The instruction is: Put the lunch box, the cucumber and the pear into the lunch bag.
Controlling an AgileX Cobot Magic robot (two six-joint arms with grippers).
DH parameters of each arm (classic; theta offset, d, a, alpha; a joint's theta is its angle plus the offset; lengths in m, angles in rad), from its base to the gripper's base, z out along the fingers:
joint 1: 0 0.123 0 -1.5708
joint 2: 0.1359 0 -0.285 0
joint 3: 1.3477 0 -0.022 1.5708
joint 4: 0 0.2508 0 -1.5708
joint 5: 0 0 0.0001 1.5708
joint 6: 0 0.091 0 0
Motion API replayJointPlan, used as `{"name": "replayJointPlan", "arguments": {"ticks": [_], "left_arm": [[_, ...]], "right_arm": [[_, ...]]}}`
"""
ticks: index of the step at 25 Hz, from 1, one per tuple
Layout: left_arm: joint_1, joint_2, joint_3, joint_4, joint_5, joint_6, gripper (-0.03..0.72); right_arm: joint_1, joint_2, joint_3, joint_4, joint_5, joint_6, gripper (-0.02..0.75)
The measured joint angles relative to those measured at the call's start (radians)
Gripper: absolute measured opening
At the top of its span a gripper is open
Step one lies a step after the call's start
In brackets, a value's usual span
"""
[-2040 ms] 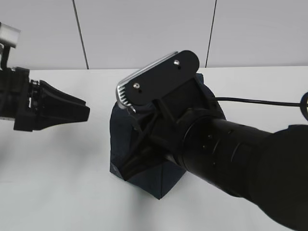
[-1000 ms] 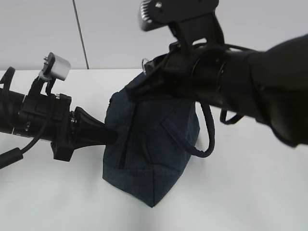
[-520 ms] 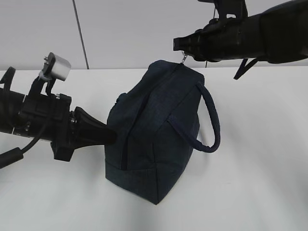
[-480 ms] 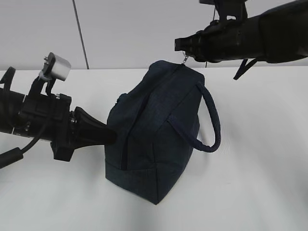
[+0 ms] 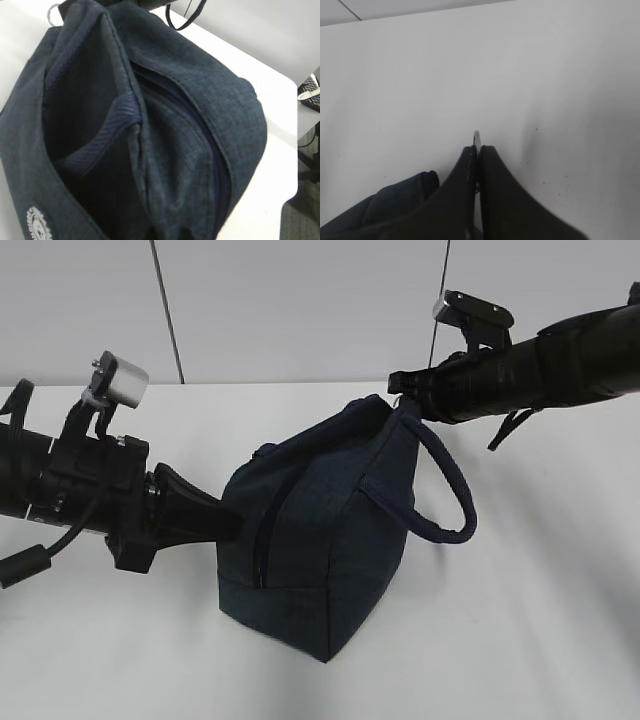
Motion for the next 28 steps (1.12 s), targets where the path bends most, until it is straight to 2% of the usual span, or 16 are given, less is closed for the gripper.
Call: {"name": "replayJointPlan", "arguments": {"ticks": [2, 4, 7, 9, 10, 12, 14, 16, 19, 24, 28], "left_arm": [[0.000, 0.000, 0.000, 0.000, -0.001, -0.018, 0.003], [0.000, 0.000, 0.000, 0.008, 0.000, -0.043, 0.028], [0.001, -0.007, 0.000, 0.039, -0.011, -0.097, 0.150], [0.010, -0.023, 0.000, 0.057, -0.011, -0.135, 0.267], [0.017, -0.039, 0.000, 0.075, -0.010, -0.155, 0.309], [0.031, -0.084, 0.000, 0.132, -0.009, -0.208, 0.341], [0.041, -0.147, 0.000, 0.236, -0.019, -0.297, 0.330], [0.042, -0.215, 0.001, 0.362, -0.053, -0.409, 0.283], [0.042, -0.329, 0.001, 0.546, -0.124, -0.632, 0.224], [0.043, -0.529, 0.001, 0.872, -0.180, -1.062, 0.203], [0.043, -0.679, 0.003, 0.997, -0.144, -1.266, 0.203]], "right_arm": [[0.000, 0.000, -0.006, 0.000, 0.007, 0.000, 0.037], [-0.002, -0.010, -0.010, 0.000, 0.026, -0.018, 0.167], [-0.008, -0.056, -0.010, -0.006, 0.061, -0.043, 0.489], [-0.008, -0.108, -0.010, -0.028, 0.071, -0.054, 0.601], [-0.008, -0.132, -0.010, -0.050, 0.077, -0.059, 0.621], [-0.008, -0.193, -0.010, -0.092, 0.086, -0.058, 0.613], [-0.008, -0.255, 0.001, -0.131, 0.094, -0.042, 0.566], [-0.008, -0.332, 0.036, -0.187, 0.108, 0.013, 0.531], [-0.008, -0.443, 0.113, -0.340, 0.151, 0.170, 0.512], [-0.008, -0.602, 0.259, -0.779, 0.272, 0.572, 0.506], [-0.008, -0.750, 0.375, -1.127, 0.402, 0.874, 0.506]]}}
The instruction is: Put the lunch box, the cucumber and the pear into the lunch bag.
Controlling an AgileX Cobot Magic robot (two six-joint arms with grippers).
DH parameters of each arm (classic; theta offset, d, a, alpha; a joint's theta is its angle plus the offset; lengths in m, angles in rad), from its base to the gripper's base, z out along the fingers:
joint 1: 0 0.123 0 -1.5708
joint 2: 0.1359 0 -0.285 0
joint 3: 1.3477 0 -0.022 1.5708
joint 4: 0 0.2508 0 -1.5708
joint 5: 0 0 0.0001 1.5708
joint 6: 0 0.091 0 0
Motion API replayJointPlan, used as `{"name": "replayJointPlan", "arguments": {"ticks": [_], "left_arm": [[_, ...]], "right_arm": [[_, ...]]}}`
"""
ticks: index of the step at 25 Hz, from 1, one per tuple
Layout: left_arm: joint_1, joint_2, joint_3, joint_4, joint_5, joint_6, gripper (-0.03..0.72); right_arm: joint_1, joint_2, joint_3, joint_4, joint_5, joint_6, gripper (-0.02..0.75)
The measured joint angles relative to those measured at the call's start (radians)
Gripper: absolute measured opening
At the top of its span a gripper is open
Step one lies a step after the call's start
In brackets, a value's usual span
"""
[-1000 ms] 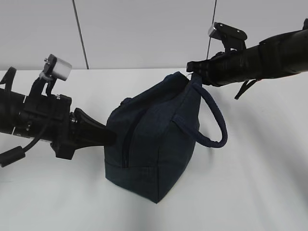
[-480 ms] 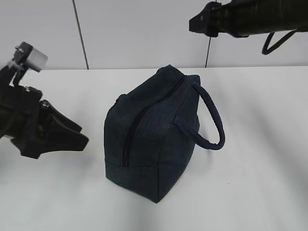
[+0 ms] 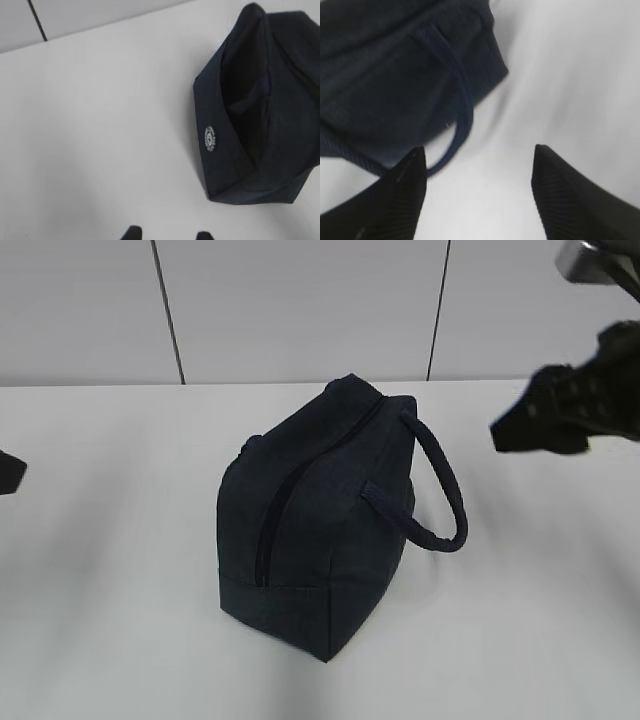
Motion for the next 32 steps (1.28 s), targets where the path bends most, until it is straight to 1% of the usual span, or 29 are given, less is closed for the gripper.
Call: {"name": "replayJointPlan", "arguments": {"ticks": [4, 6, 8, 12, 16, 21, 24, 27, 32], "left_arm": [[0.000, -0.145, 0.022, 0.039, 0.066, -0.108, 0.203], [0.000, -0.217, 0.058, 0.068, 0.084, -0.153, 0.201], [0.000, -0.289, 0.104, 0.088, 0.105, -0.199, 0.199], [0.000, -0.434, 0.165, 0.108, 0.179, -0.244, 0.199], [0.000, -0.575, 0.189, 0.196, 0.260, -0.296, 0.198], [0.000, -0.748, 0.219, 0.255, 0.278, -0.317, 0.190], [0.000, -0.832, 0.225, 0.326, 0.299, -0.325, 0.179], [0.000, -0.905, 0.248, 0.384, 0.332, -0.367, 0.177], [0.000, -0.969, 0.249, 0.399, 0.339, -0.388, 0.177]], "right_arm": [[0.000, -0.212, 0.137, -0.246, 0.084, 0.226, 0.505], [0.000, -0.321, 0.195, -0.326, 0.128, 0.304, 0.505], [0.000, -0.432, 0.250, -0.370, 0.172, 0.341, 0.505], [0.000, -0.618, 0.310, -0.388, 0.258, 0.372, 0.505], [0.000, -0.758, 0.359, -0.392, 0.333, 0.380, 0.504], [0.000, -0.906, 0.419, -0.394, 0.364, 0.380, 0.504], [0.000, -0.988, 0.419, -0.401, 0.364, 0.376, 0.503], [0.000, -1.061, 0.419, -0.401, 0.385, 0.346, 0.503], [0.000, -1.191, 0.441, -0.401, 0.453, 0.306, 0.502]]}}
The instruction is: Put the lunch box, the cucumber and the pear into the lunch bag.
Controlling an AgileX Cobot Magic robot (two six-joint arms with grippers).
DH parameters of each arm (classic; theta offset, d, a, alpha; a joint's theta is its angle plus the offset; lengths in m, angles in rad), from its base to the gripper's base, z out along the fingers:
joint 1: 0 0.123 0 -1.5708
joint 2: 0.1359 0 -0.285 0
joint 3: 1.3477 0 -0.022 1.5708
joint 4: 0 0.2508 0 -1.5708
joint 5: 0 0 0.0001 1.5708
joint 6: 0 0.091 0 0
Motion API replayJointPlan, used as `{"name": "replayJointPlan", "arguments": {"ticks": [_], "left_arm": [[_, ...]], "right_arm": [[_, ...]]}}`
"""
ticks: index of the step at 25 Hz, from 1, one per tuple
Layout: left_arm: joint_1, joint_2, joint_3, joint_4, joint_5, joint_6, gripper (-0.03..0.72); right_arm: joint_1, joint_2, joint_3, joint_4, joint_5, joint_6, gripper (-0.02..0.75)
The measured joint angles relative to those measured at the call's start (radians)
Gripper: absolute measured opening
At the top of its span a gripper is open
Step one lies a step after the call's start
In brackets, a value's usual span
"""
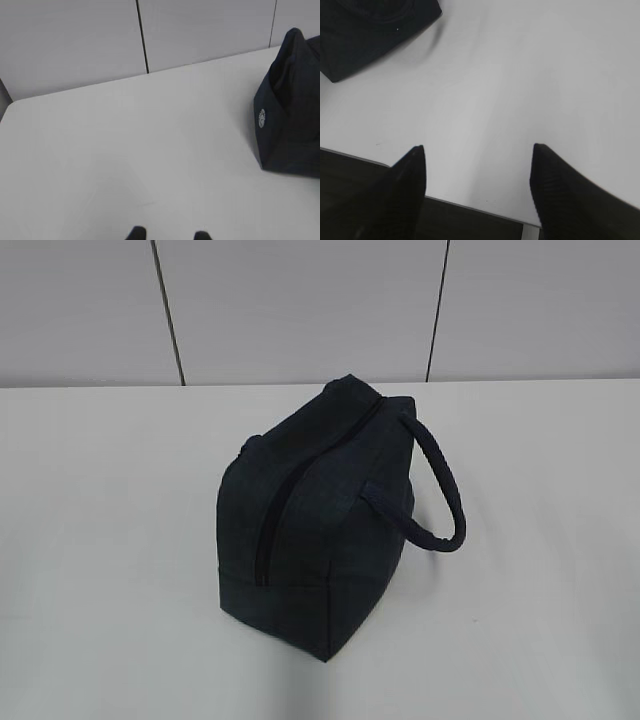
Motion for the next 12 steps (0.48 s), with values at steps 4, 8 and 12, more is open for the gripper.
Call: {"name": "replayJointPlan", "arguments": {"ticks": [4, 8, 12], "left_arm": [[0.000, -0.001, 0.000, 0.000, 0.000, -0.001, 0.177], [0.001, -0.005, 0.000, 0.002, 0.001, -0.005, 0.176], [0.002, -0.005, 0.000, 0.001, 0.001, -0.008, 0.176]], "right_arm": [[0.000, -0.089, 0.002, 0.000, 0.015, 0.000, 0.501], [0.000, -0.094, 0.002, -0.035, 0.015, 0.054, 0.501], [0.000, -0.094, 0.002, -0.110, 0.015, 0.145, 0.499]]}}
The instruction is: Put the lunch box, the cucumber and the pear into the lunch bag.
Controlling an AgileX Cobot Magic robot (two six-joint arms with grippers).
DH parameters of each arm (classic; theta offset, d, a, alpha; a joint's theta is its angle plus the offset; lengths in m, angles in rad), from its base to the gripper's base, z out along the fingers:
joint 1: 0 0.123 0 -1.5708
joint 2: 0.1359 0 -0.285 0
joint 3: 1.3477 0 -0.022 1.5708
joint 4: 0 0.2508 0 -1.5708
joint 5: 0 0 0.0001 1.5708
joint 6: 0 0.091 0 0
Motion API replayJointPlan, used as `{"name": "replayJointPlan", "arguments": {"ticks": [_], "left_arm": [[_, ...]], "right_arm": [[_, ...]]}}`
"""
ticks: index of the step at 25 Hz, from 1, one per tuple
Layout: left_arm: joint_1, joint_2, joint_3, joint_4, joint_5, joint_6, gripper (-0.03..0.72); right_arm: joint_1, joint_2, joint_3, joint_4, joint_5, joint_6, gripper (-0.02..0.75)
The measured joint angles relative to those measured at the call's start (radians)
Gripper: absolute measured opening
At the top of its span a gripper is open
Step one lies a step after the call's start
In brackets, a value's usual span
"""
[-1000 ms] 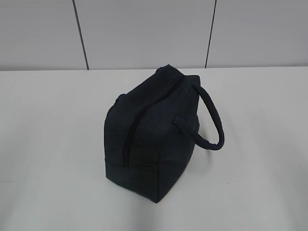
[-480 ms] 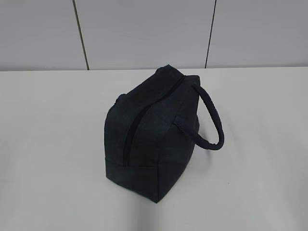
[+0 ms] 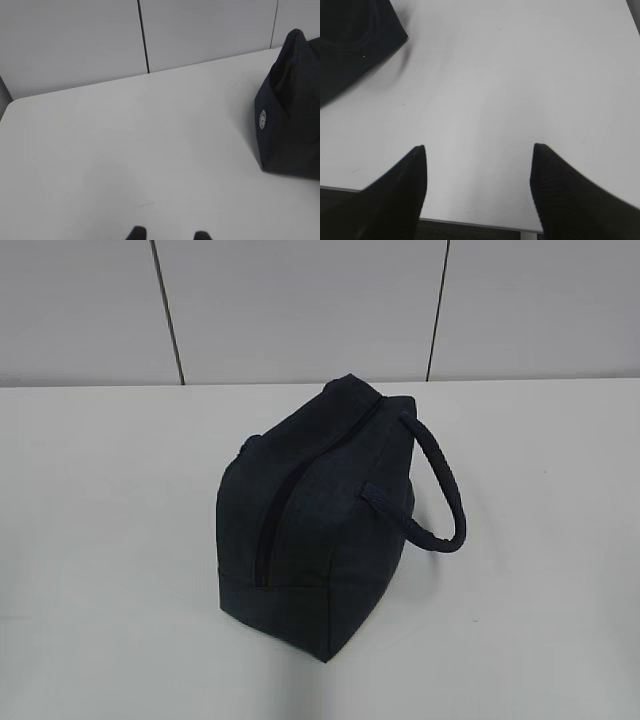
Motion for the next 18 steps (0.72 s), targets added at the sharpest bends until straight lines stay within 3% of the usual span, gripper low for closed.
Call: {"name": "replayJointPlan", "arguments": {"ticks": [18], "left_arm": [[0.001, 0.000, 0.000, -0.006, 0.000, -0.003, 0.176]], "right_arm": [[-0.002, -0.002, 0.000, -0.006, 0.000, 0.011, 0.497]]}}
